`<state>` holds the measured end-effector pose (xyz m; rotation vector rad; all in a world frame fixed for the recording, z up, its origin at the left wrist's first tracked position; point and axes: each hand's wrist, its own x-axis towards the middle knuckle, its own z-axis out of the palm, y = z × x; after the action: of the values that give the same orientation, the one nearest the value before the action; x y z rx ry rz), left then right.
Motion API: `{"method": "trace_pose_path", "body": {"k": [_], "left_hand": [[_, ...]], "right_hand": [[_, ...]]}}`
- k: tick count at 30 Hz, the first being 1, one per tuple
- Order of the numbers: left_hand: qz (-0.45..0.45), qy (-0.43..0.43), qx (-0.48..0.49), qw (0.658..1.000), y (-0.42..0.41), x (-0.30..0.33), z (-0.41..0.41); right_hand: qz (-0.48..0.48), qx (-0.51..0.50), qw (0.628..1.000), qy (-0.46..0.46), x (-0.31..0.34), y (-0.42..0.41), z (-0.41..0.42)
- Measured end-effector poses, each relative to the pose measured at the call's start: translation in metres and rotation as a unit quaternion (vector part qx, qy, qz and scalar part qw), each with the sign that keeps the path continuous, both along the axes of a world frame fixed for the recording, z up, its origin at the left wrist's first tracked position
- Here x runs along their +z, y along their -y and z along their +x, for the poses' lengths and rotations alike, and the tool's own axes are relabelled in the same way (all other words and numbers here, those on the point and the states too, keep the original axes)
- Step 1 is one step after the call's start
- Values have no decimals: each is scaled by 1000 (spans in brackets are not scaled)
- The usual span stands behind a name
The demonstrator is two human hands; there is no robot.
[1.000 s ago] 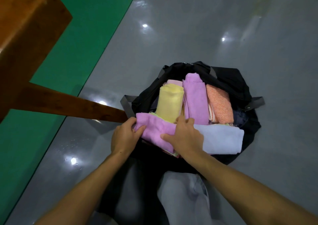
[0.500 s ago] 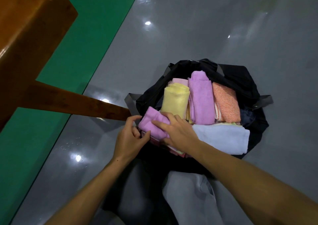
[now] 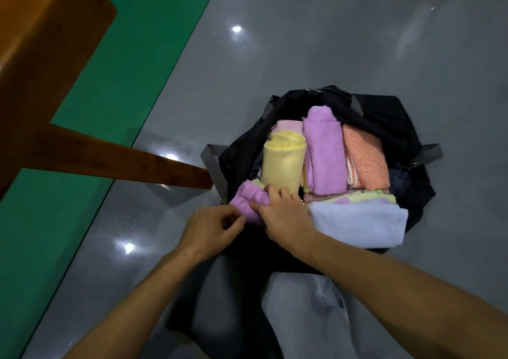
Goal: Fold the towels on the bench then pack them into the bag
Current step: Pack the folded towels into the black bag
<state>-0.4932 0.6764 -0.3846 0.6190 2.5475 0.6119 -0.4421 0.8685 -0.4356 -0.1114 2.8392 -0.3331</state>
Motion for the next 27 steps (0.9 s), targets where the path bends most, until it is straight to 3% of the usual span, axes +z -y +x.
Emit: {"method": "trace_pose_path", "body": {"k": [3,5,7,10,13,16,19,24,27], "left_hand": [[193,94,78,974,-18,15,10],[235,129,112,957,-17,16,11],[201,139,115,963,-7,9,9],[76,95,79,989,6,-1,4],[-9,27,3,1000,3,2,5],[-89,-21,-105,990,-13,3,11],[-110,-44,-197,973,-34,-2,20],[-111,-21,-236,965,-67,-10,38],[-135,13,-256,957,-83,-14,46]], "right_hand": [[-35,-59,997,16,-11,-5,-10],[-39,-58,997,15,-20,-8,-10],[-37,-43,998,18,-25,-10,-7],[-56,-9,996,65,-16,-11,-9],[-117,11,985,125,14,-24,-14],[-144,-5,986,87,51,-62,3],[-98,-58,993,31,81,-109,52],[-2,-99,987,129,70,-151,137],[-3,-103,989,107,41,-159,139]]}}
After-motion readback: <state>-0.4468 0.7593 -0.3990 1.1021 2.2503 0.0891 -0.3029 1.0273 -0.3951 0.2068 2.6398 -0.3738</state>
